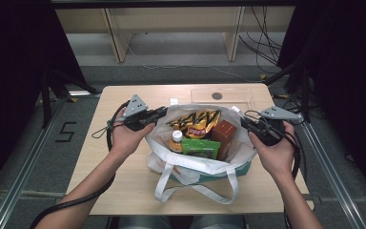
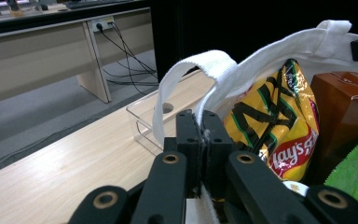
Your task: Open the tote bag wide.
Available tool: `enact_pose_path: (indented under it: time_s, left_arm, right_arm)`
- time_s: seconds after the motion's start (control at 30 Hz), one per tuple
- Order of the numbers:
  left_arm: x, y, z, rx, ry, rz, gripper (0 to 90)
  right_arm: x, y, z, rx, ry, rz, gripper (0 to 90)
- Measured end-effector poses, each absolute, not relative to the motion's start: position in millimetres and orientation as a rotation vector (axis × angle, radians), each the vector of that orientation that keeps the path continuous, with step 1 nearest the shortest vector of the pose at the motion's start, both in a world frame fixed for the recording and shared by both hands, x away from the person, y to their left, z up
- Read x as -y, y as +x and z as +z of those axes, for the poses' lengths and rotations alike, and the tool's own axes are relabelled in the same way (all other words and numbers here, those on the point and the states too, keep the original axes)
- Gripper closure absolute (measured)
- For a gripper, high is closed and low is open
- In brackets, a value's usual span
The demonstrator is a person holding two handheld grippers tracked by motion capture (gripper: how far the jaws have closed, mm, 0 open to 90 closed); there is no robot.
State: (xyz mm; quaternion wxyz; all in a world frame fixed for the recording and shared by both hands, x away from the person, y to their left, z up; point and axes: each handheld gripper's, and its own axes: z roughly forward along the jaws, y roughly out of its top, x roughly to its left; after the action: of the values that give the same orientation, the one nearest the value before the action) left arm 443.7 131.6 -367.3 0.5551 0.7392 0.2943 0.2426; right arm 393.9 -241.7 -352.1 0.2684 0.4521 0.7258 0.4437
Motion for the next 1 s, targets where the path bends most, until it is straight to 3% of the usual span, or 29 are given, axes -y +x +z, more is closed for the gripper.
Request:
enact_pose_path:
  time_s: [1.0]
  left_arm:
    - [-128, 455, -369, -0.679, 1.781, 0.623, 83.9]
  right_arm:
    - [240, 406, -347, -1.889, 1.206, 1.212, 88.5]
